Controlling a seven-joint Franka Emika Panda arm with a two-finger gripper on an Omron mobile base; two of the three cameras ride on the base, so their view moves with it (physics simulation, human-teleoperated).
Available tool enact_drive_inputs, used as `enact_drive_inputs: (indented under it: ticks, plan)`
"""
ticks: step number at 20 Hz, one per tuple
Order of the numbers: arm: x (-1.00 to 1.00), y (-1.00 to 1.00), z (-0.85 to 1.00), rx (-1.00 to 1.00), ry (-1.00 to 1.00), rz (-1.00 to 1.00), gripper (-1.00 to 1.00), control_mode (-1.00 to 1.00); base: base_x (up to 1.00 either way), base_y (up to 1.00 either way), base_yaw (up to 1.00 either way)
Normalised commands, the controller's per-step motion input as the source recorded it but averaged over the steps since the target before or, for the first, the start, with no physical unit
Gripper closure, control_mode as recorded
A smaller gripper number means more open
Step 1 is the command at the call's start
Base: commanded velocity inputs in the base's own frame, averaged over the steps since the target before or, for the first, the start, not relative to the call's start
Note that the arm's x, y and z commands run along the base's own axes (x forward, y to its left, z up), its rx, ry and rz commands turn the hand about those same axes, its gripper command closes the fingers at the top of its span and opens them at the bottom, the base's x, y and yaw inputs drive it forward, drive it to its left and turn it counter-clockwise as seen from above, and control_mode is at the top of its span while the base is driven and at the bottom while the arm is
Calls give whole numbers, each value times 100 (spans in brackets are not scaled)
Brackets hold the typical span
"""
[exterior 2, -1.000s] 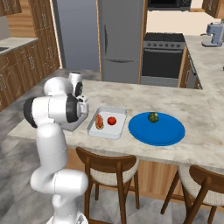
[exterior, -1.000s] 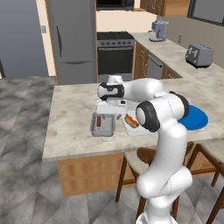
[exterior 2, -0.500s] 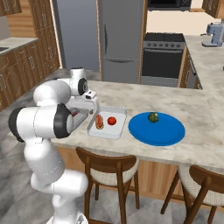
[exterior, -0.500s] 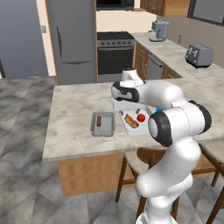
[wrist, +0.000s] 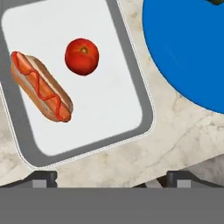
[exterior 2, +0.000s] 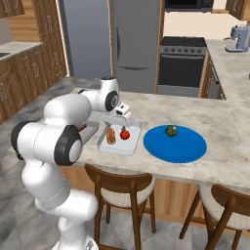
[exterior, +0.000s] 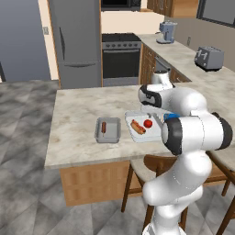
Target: Place one cooked food and one vegetable from the large plate to each tupperware container.
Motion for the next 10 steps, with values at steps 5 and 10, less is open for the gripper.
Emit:
enact_drive_inputs:
  ticks: [5,10]
  plan:
    - [0,-100,1,0,0,-8,-100,-100,0,0,0]
    - [0,-86,3,1,0,7,-100,-100,0,0,0]
